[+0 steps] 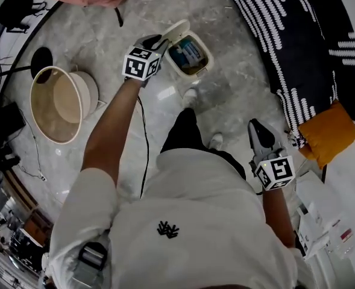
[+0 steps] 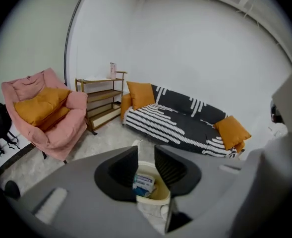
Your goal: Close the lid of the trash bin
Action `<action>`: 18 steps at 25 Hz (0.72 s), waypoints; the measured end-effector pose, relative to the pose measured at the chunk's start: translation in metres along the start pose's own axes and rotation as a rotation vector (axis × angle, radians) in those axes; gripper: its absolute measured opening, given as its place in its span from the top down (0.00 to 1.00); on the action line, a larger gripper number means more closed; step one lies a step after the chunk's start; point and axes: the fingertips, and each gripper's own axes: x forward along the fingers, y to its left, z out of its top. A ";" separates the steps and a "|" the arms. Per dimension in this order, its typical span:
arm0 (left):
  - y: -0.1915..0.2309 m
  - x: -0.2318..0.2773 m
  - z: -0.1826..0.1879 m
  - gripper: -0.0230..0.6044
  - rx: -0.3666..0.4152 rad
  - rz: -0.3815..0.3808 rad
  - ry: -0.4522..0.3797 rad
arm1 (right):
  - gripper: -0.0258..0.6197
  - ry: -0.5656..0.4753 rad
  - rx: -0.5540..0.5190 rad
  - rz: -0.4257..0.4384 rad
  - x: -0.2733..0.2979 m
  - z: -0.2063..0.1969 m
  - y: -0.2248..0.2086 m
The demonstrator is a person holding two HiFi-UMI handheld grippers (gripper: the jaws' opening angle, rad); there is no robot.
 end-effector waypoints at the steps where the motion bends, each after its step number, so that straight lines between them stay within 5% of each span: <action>1: 0.009 0.010 -0.004 0.78 0.005 0.002 0.019 | 0.92 0.008 0.008 -0.007 0.003 -0.002 -0.001; 18: 0.070 0.115 -0.038 0.78 0.057 0.008 0.229 | 0.92 0.101 0.125 -0.081 0.010 -0.036 -0.026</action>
